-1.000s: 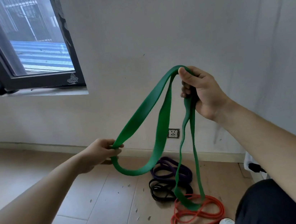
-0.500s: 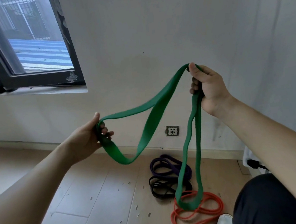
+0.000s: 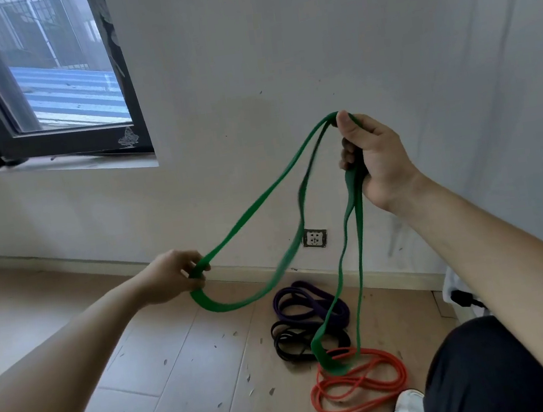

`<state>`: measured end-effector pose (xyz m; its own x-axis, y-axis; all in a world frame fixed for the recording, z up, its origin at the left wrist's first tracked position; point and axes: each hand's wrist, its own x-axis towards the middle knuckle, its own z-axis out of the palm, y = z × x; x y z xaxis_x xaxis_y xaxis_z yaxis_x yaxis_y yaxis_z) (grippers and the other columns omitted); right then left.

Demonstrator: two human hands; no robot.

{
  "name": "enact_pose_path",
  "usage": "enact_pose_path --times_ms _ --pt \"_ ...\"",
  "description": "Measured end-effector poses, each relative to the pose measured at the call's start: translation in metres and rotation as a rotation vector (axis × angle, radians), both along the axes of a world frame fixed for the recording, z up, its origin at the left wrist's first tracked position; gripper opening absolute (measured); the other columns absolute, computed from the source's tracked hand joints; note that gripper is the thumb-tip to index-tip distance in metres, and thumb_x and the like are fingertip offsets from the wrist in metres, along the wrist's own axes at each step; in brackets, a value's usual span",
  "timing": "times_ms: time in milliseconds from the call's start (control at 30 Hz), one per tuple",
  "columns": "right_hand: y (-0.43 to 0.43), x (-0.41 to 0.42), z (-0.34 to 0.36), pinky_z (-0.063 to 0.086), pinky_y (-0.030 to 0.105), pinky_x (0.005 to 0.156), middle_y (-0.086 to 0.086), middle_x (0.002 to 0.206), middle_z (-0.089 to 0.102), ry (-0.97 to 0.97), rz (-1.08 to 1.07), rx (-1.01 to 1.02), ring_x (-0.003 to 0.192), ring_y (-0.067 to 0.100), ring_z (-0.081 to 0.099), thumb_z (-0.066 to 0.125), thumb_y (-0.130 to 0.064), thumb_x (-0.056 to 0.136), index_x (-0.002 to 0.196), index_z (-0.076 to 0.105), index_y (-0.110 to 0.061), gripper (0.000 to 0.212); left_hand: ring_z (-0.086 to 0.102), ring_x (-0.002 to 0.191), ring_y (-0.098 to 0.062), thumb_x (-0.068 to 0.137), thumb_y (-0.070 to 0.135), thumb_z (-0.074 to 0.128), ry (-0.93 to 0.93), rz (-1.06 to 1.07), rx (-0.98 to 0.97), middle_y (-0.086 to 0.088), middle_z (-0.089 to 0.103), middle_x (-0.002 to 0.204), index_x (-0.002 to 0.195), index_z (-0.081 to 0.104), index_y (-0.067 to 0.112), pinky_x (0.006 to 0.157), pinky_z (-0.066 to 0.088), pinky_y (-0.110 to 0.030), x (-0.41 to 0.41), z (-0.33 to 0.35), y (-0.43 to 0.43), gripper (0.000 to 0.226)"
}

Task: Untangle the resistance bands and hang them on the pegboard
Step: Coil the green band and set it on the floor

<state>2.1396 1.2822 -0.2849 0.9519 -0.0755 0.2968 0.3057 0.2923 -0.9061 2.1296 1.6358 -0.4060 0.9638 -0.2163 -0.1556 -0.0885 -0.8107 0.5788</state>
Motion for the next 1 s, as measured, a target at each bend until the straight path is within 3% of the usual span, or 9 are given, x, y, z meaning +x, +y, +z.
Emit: enact_pose_path --times_ms 67,200,367,533,633,733,833,900,1000 --pt "0.004 -0.005 0.004 0.037 0.025 0.057 -0.004 0.064 0.039 -0.034 0.064 -0.036 0.056 0.012 0.036 0.071 -0.027 0.092 0.097 0.063 -0.011 0.019 0.067 0.094 -0.007 0.090 0.012 0.074 0.034 -0.080 0.134 0.003 0.069 0.107 0.107 0.065 0.027 0.086 0.059 -0.026 -0.001 -0.002 -0.004 0.025" --pt "0.013 -0.014 0.011 0.036 0.026 0.059 -0.004 0.067 0.041 -0.156 0.189 -0.130 0.057 0.012 0.037 0.072 -0.031 0.085 0.094 0.064 -0.010 0.024 0.066 0.105 -0.011 0.086 0.021 0.079 0.130 -0.182 0.157 0.001 0.067 0.119 0.123 0.063 0.026 0.097 0.057 -0.034 -0.003 0.001 -0.020 0.041" --pt "0.028 -0.019 0.006 0.034 0.030 0.061 -0.002 0.069 0.044 -0.232 0.246 -0.307 0.058 0.012 0.038 0.075 -0.027 0.084 0.100 0.066 -0.003 0.030 0.066 0.113 -0.011 0.090 0.020 0.074 0.065 -0.182 -0.243 0.004 0.066 0.127 0.133 0.059 0.026 0.101 0.055 -0.035 -0.011 0.033 -0.048 0.046" --pt "0.037 -0.020 0.003 0.039 0.028 0.062 -0.007 0.067 0.050 -0.247 0.255 -0.460 0.061 0.011 0.044 0.075 -0.024 0.089 0.097 0.066 -0.005 0.022 0.065 0.121 -0.011 0.078 0.045 0.073 -0.110 -0.173 -0.643 0.005 0.067 0.132 0.141 0.054 0.027 0.105 0.050 -0.038 -0.031 0.072 -0.077 0.068" --pt "0.042 -0.023 0.002 0.042 0.025 0.062 -0.008 0.066 0.054 -0.252 0.281 -0.522 0.061 0.008 0.048 0.072 -0.021 0.090 0.098 0.066 -0.005 0.019 0.064 0.123 -0.011 0.085 0.035 0.071 -0.147 -0.184 -0.788 0.002 0.068 0.132 0.141 0.054 0.023 0.105 0.049 -0.033 -0.039 0.085 -0.092 0.060" --pt "0.051 -0.027 0.000 0.045 0.024 0.063 -0.009 0.068 0.060 -0.240 0.348 -0.569 0.063 0.007 0.052 0.073 -0.026 0.086 0.100 0.068 -0.006 0.025 0.068 0.116 -0.012 0.090 0.034 0.072 -0.181 -0.194 -0.841 -0.002 0.072 0.121 0.133 0.060 0.016 0.098 0.053 -0.027 -0.045 0.089 -0.103 0.048" --pt "0.056 -0.026 -0.005 0.045 0.024 0.061 -0.002 0.071 0.056 -0.221 0.385 -0.593 0.064 0.013 0.050 0.073 -0.029 0.089 0.100 0.070 -0.008 0.024 0.071 0.090 -0.014 0.083 0.030 0.070 -0.198 -0.162 -0.895 0.002 0.074 0.096 0.116 0.068 0.007 0.084 0.055 -0.024 -0.047 0.093 -0.104 0.040" --pt "0.057 -0.023 -0.008 0.046 0.024 0.061 0.000 0.071 0.054 -0.208 0.395 -0.616 0.063 0.014 0.049 0.071 -0.030 0.091 0.100 0.070 -0.009 0.022 0.065 0.077 -0.011 0.081 0.032 0.071 -0.212 -0.139 -0.901 0.008 0.067 0.081 0.107 0.070 0.011 0.079 0.056 -0.026 -0.045 0.095 -0.098 0.033" --pt "0.059 -0.022 -0.016 0.054 0.028 0.070 0.006 0.081 0.059 -0.131 0.490 -0.643 0.071 0.015 0.059 0.073 -0.028 0.086 0.109 0.066 -0.003 0.034 0.057 0.072 -0.012 0.088 0.034 0.072 -0.237 -0.146 -0.904 0.005 0.060 0.078 0.103 0.072 0.012 0.075 0.055 -0.029 -0.042 0.097 -0.088 0.026"
